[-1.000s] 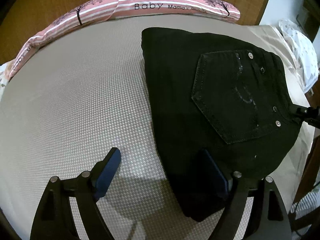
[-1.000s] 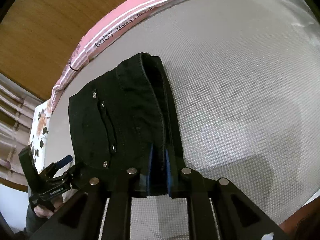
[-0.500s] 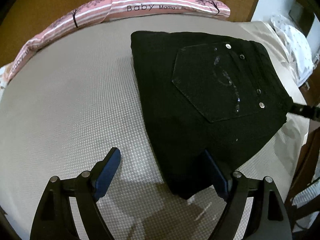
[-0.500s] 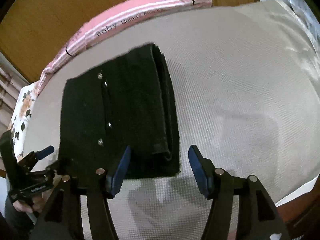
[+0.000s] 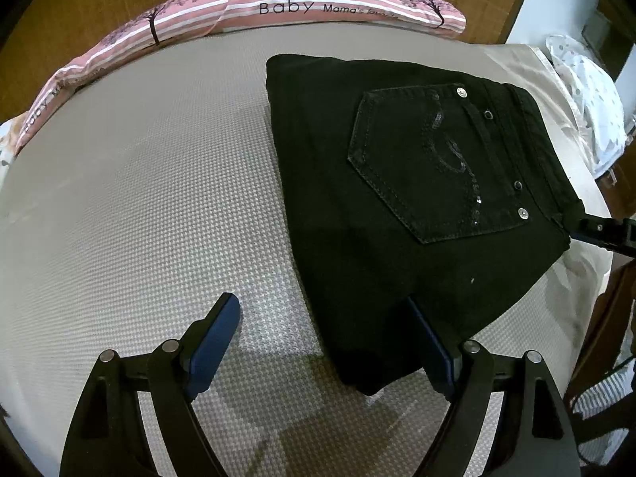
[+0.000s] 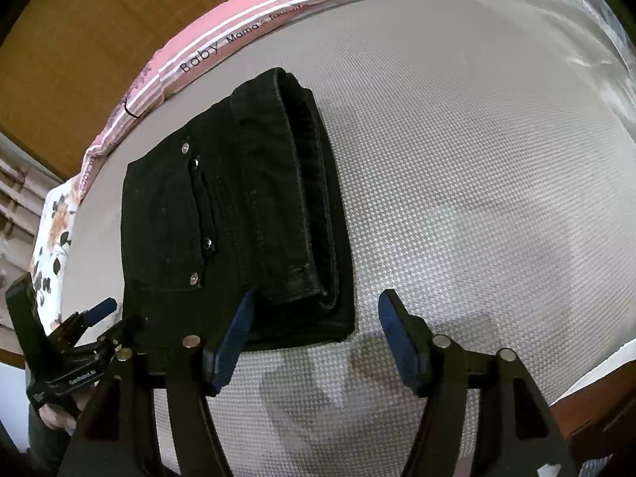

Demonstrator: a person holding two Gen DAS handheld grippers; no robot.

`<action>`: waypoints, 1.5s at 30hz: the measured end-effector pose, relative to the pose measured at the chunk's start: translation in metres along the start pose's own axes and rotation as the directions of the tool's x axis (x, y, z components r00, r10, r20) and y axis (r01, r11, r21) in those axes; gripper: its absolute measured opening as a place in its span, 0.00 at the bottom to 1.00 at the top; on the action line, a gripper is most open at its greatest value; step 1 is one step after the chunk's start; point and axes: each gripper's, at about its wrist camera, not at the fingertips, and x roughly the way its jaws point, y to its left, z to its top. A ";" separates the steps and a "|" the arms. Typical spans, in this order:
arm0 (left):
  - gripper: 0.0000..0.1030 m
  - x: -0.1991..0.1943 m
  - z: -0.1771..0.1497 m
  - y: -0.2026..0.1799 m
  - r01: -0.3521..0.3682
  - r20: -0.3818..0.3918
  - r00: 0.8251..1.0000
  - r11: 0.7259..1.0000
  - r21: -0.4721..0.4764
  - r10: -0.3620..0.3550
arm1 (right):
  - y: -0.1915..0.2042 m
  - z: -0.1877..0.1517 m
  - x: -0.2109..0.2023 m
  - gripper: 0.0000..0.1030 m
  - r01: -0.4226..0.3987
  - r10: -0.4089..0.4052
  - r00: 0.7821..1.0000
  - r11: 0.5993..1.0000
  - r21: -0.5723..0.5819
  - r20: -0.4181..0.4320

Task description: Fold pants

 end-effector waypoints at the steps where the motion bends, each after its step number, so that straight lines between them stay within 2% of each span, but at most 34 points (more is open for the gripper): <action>1: 0.82 0.000 0.001 0.000 -0.001 -0.002 1.000 1.000 -0.001 0.001 | 0.000 0.000 0.000 0.60 -0.005 0.005 1.000 1.000 0.000 -0.006; 5: 0.82 -0.004 0.004 -0.002 -0.005 -0.002 1.000 1.000 0.002 0.005 | 0.001 0.006 -0.003 0.60 -0.029 0.027 0.998 0.999 -0.037 -0.052; 10: 0.82 -0.004 0.011 0.004 0.006 0.002 1.000 1.000 -0.004 -0.006 | 0.000 0.023 -0.006 0.61 -0.047 0.044 0.998 0.997 -0.069 -0.041; 14: 0.82 -0.004 0.017 0.019 0.085 0.009 0.996 0.995 -0.054 -0.085 | -0.009 0.040 0.001 0.61 -0.147 0.144 0.988 0.987 -0.058 -0.060; 19: 0.82 0.004 0.027 0.045 0.198 0.004 0.980 0.967 -0.159 -0.200 | -0.021 0.058 0.017 0.61 -0.250 0.246 0.965 0.968 -0.037 -0.088; 24: 0.79 0.020 0.034 0.062 0.287 -0.015 0.954 0.923 -0.257 -0.300 | -0.049 0.072 0.035 0.62 -0.348 0.351 0.931 0.936 0.047 -0.101; 26: 0.79 0.022 0.039 0.064 0.318 -0.001 0.944 0.913 -0.256 -0.330 | -0.056 0.075 0.041 0.62 -0.378 0.384 0.918 0.923 0.074 -0.104; 27: 0.79 0.024 0.042 0.063 0.333 -0.003 0.939 0.909 -0.251 -0.345 | -0.061 0.075 0.046 0.62 -0.416 0.424 0.899 0.905 0.092 -0.113; 30: 0.79 0.029 0.050 0.060 0.375 0.005 0.923 0.897 -0.234 -0.385 | -0.064 0.080 0.054 0.62 -0.473 0.483 0.868 0.875 0.103 -0.118; 33: 0.79 0.037 0.059 0.057 0.437 0.015 0.895 0.871 -0.225 -0.446 | -0.059 0.086 0.063 0.61 -0.513 0.522 0.840 0.853 0.093 -0.146; 34: 0.79 0.040 0.062 0.054 0.468 0.015 0.879 0.856 -0.219 -0.476 | -0.055 0.088 0.065 0.61 -0.523 0.530 0.833 0.848 0.087 -0.158; 36: 0.79 0.041 0.064 0.052 0.489 0.024 0.868 0.846 -0.212 -0.495 | -0.042 0.092 0.071 0.61 -0.529 0.526 0.830 0.848 0.038 -0.186; 39: 0.79 0.043 0.069 0.045 0.496 0.033 0.866 0.849 -0.182 -0.499 | -0.032 0.096 0.077 0.59 -0.543 0.535 0.820 0.840 0.023 -0.201; 42: 0.79 0.041 0.065 0.050 0.514 0.052 0.856 0.834 -0.200 -0.514 | -0.030 0.095 0.084 0.42 -0.543 0.542 0.820 0.838 0.048 -0.182; 43: 0.75 0.041 0.065 0.052 0.511 0.061 0.858 0.832 -0.218 -0.511 | -0.029 0.093 0.088 0.36 -0.543 0.547 0.820 0.836 0.074 -0.170; 44: 0.59 0.040 0.065 0.053 0.489 0.063 0.871 0.843 -0.227 -0.488 | -0.030 0.092 0.089 0.34 -0.541 0.549 0.822 0.836 0.091 -0.155; 45: 0.52 0.040 0.065 0.053 0.455 0.060 0.889 0.860 -0.230 -0.454 | -0.030 0.090 0.088 0.33 -0.539 0.548 0.825 0.836 0.098 -0.139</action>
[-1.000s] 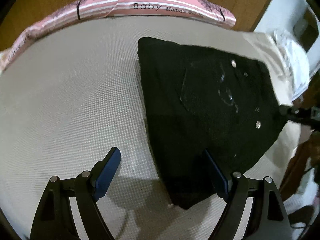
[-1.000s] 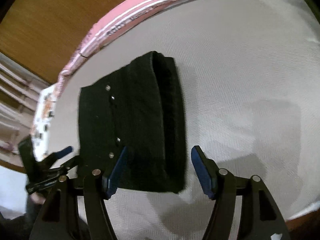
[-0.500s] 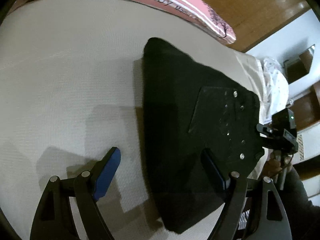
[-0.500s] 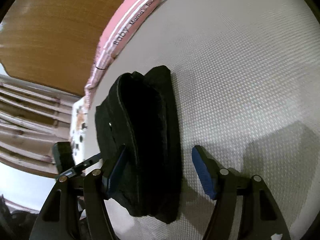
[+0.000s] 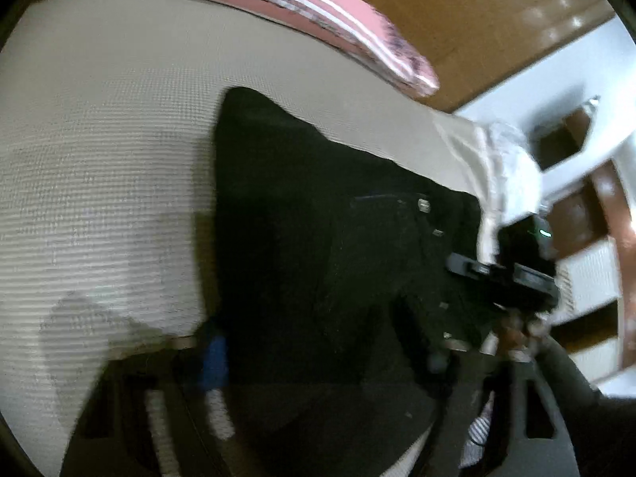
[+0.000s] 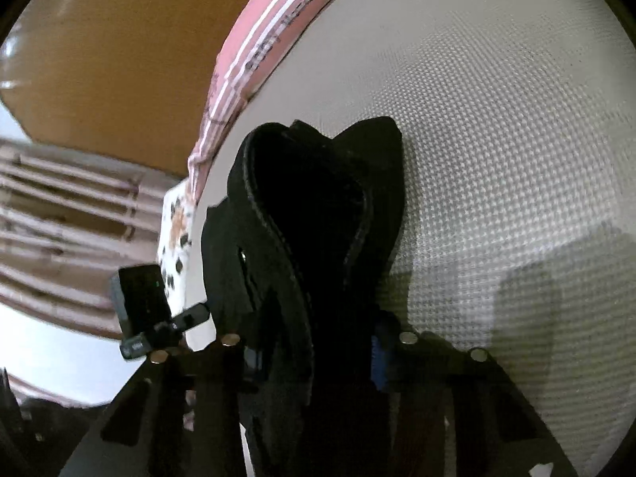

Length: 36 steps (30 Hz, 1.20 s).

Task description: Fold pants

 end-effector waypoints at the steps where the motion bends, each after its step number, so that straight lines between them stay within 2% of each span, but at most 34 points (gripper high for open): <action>1: 0.46 -0.001 -0.001 0.000 -0.023 0.004 1.000 1.000 0.005 0.023 | 0.001 -0.003 -0.003 0.30 0.007 -0.007 1.000 1.000 0.000 0.014; 5: 0.29 -0.009 -0.005 -0.007 -0.063 0.037 0.997 0.998 0.030 0.062 | 0.023 -0.012 -0.008 0.26 0.060 -0.059 0.996 0.998 -0.006 0.072; 7: 0.24 -0.014 -0.006 -0.014 -0.081 0.051 0.996 0.995 0.058 0.078 | 0.032 -0.015 -0.009 0.26 0.078 -0.077 0.993 0.997 -0.012 0.088; 10: 0.19 -0.024 -0.005 -0.018 -0.067 0.065 0.996 0.995 0.071 0.062 | 0.053 -0.018 -0.011 0.25 0.097 -0.095 0.990 0.995 -0.015 0.108; 16: 0.18 -0.050 0.002 -0.012 -0.087 0.113 0.990 0.995 0.049 0.081 | 0.085 -0.015 -0.002 0.25 0.100 -0.096 0.989 0.994 -0.032 0.111; 19: 0.18 -0.063 0.014 0.000 -0.098 0.136 0.986 0.995 0.020 0.094 | 0.100 -0.006 0.016 0.24 0.086 -0.081 0.992 0.995 -0.046 0.095; 22: 0.18 -0.080 0.029 0.017 -0.139 0.160 0.978 0.990 0.012 0.135 | 0.111 0.006 0.035 0.24 0.060 -0.055 0.995 0.996 -0.060 0.085; 29: 0.18 -0.098 0.088 0.053 -0.221 0.212 0.953 0.975 0.002 0.216 | 0.139 0.058 0.092 0.24 0.020 -0.014 0.998 0.996 -0.090 0.067; 30: 0.18 -0.099 0.096 0.058 -0.229 0.217 0.950 0.973 0.000 0.224 | 0.144 0.068 0.100 0.24 -0.004 0.012 0.997 0.993 -0.119 0.070; 36: 0.18 -0.089 0.142 0.090 -0.265 0.219 0.940 0.964 -0.014 0.261 | 0.163 0.113 0.139 0.24 0.020 -0.010 0.997 0.991 -0.133 0.075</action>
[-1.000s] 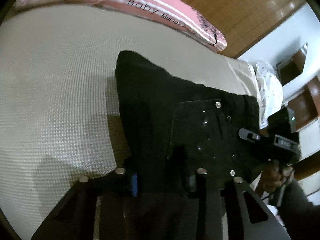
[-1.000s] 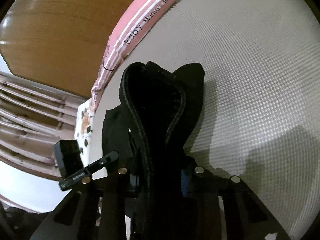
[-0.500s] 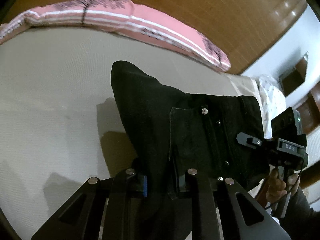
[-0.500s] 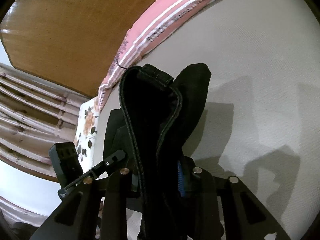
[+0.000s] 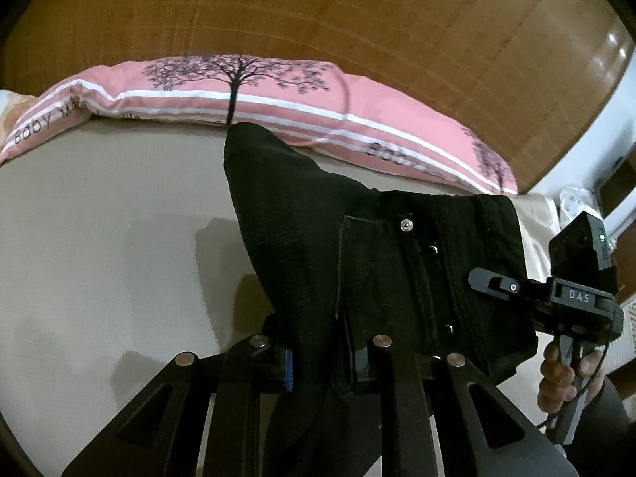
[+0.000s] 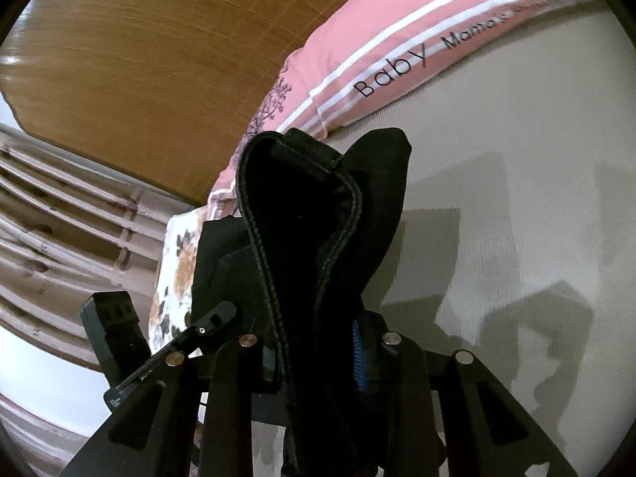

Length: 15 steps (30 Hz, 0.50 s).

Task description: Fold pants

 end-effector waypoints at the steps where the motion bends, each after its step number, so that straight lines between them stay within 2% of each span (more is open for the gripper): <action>1: 0.18 0.005 0.002 0.005 -0.006 -0.005 1.000 1.000 -0.005 0.006 | -0.002 0.002 0.003 0.24 0.006 -0.006 1.000 1.000 0.000 0.000; 4: 0.23 0.030 0.004 0.019 -0.049 -0.046 0.998 0.999 -0.011 0.049 | -0.007 0.008 0.021 0.25 0.071 -0.071 0.997 0.997 -0.016 -0.002; 5: 0.26 0.039 0.001 0.024 -0.071 -0.063 0.996 0.997 -0.022 0.070 | -0.009 0.008 0.027 0.26 0.144 -0.143 0.990 0.989 -0.045 0.015; 6: 0.37 0.044 -0.002 0.029 -0.091 -0.069 0.994 0.995 -0.033 0.088 | -0.013 0.006 0.029 0.28 0.182 -0.181 0.983 0.982 -0.052 0.024; 7: 0.47 0.047 -0.006 0.034 -0.102 -0.066 0.993 0.994 -0.047 0.099 | -0.017 0.005 0.032 0.38 0.215 -0.214 0.976 0.975 -0.056 0.031; 8: 0.53 0.047 -0.012 0.039 -0.105 -0.064 0.993 0.993 -0.060 0.102 | -0.022 0.002 0.034 0.47 0.273 -0.271 0.962 0.959 -0.073 0.041; 9: 0.55 0.048 -0.016 0.042 -0.105 -0.064 0.993 0.992 -0.065 0.101 | -0.024 0.000 0.035 0.50 0.300 -0.297 0.954 0.950 -0.085 0.046; 10: 0.63 0.048 -0.021 0.045 -0.109 -0.063 0.993 0.992 -0.068 0.105 | -0.026 -0.003 0.036 0.54 0.323 -0.319 0.946 0.941 -0.102 0.054; 12: 0.66 0.046 -0.029 0.046 -0.116 -0.053 0.992 0.991 -0.065 0.113 | -0.025 -0.011 0.033 0.54 0.347 -0.340 0.938 0.926 -0.150 0.073; 15: 0.69 0.040 -0.046 0.039 -0.147 -0.034 0.989 0.989 -0.009 0.147 | -0.020 -0.022 0.028 0.58 0.388 -0.379 0.922 0.902 -0.188 0.082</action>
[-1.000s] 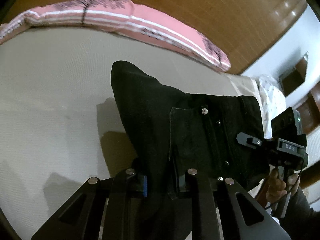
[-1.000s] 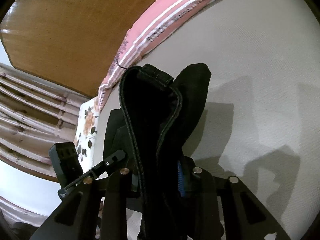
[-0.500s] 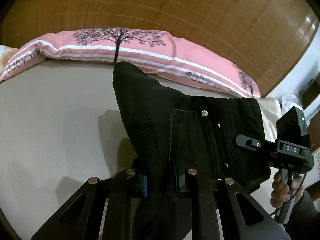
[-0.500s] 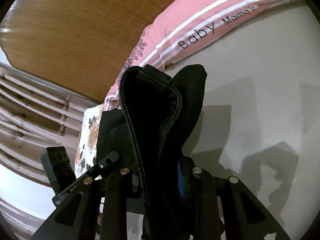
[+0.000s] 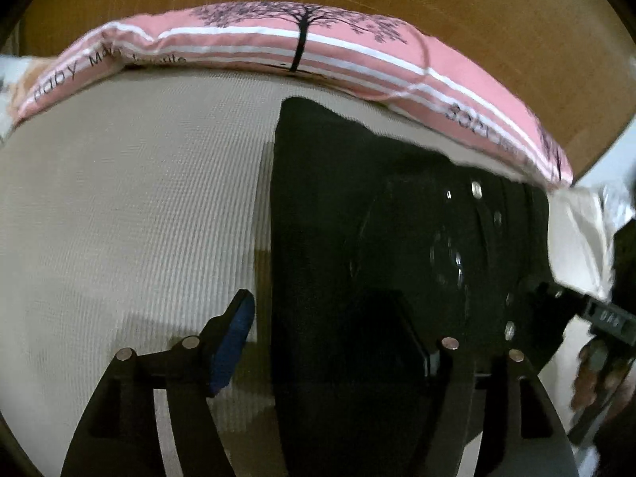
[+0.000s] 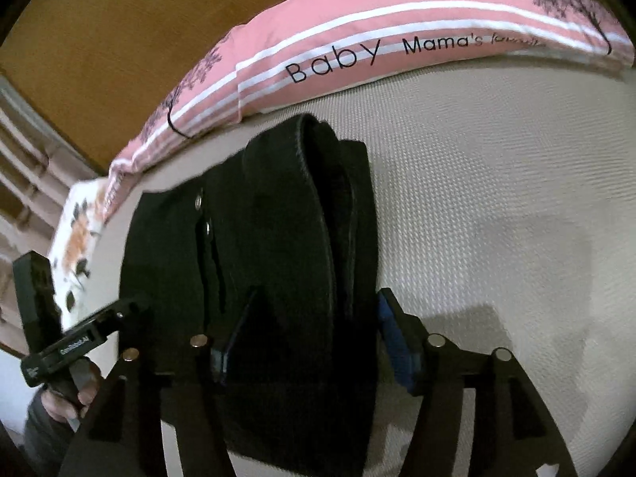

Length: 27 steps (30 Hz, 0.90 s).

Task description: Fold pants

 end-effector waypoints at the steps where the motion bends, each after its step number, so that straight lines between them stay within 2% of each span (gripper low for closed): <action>1: 0.69 -0.002 -0.005 -0.003 -0.013 0.008 1.000 1.000 0.013 0.013 | 0.002 -0.007 -0.005 0.59 0.018 -0.018 1.000 1.000 -0.019 0.009; 4: 0.70 -0.017 -0.024 -0.010 -0.069 0.024 0.997 0.997 0.029 0.069 | 0.004 -0.020 -0.012 0.62 0.056 -0.055 0.998 0.997 -0.047 0.022; 7: 0.70 -0.036 -0.038 -0.018 -0.141 0.047 0.989 0.989 0.033 0.139 | 0.007 -0.039 -0.042 0.65 0.094 -0.089 0.992 0.994 -0.056 0.088; 10: 0.70 -0.063 -0.050 -0.029 -0.212 0.094 0.973 0.977 0.028 0.209 | 0.021 -0.048 -0.060 0.74 0.124 -0.115 0.986 0.989 -0.074 0.123; 13: 0.77 -0.087 -0.062 -0.040 -0.269 0.128 0.956 0.963 0.022 0.264 | 0.042 -0.064 -0.078 0.89 0.214 -0.187 0.967 0.965 -0.151 0.174; 16: 0.81 -0.107 -0.075 -0.050 -0.311 0.149 0.941 0.950 0.024 0.304 | 0.063 -0.085 -0.095 0.94 0.273 -0.226 0.948 0.940 -0.205 0.223; 18: 0.82 -0.119 -0.084 -0.057 -0.317 0.159 0.937 0.948 0.021 0.310 | 0.074 -0.094 -0.101 0.98 0.293 -0.240 0.942 0.931 -0.220 0.236; 21: 0.83 -0.133 -0.096 -0.062 -0.316 0.163 0.936 0.949 0.001 0.312 | 0.087 -0.106 -0.112 0.99 0.308 -0.247 0.933 0.925 -0.224 0.263; 27: 0.83 -0.155 -0.119 -0.069 -0.333 0.163 0.929 0.942 -0.023 0.333 | 0.097 -0.122 -0.125 0.99 0.307 -0.252 0.932 0.931 -0.198 0.260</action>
